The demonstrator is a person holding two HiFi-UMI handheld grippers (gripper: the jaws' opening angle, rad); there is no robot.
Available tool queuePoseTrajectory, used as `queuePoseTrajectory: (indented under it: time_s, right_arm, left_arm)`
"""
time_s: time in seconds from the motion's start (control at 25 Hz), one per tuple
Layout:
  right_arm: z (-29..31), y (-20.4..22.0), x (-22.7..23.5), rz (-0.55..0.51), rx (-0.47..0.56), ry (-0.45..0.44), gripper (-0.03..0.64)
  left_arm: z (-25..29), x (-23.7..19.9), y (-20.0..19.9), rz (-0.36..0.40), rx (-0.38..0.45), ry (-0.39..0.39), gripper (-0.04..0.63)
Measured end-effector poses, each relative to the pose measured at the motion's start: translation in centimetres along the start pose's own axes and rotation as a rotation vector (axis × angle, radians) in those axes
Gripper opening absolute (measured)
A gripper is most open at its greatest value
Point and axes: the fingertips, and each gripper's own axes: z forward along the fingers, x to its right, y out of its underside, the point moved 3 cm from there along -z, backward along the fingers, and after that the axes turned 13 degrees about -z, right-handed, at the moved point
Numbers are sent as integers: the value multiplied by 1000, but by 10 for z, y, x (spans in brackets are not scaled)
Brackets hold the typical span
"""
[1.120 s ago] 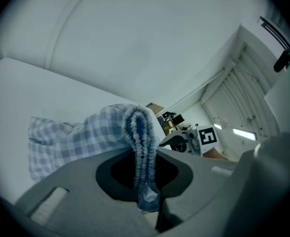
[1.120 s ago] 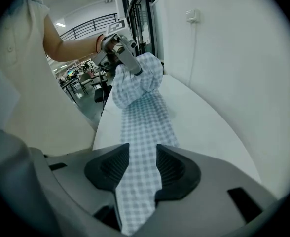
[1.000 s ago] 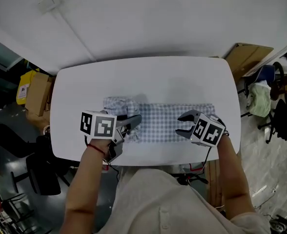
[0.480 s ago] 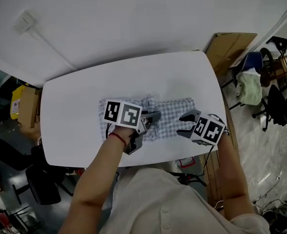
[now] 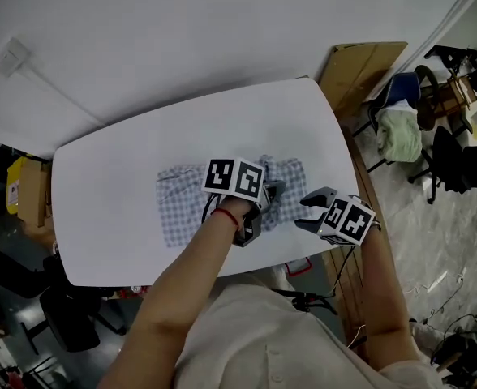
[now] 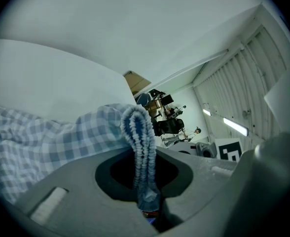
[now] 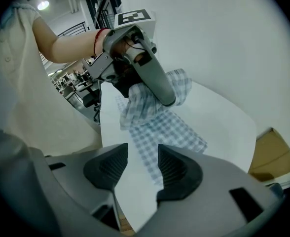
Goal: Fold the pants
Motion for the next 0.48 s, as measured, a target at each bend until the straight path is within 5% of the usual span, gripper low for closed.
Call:
queuePoseTrajectory:
  time_s: [0.36, 0.48]
  right_arm:
    - [-9, 28, 5, 45, -14, 42, 201]
    - [-12, 35, 4, 53, -20, 53, 201]
  left_arm:
    - [58, -15, 2, -13, -22, -91, 66]
    - [69, -8, 6, 6, -33, -51, 212]
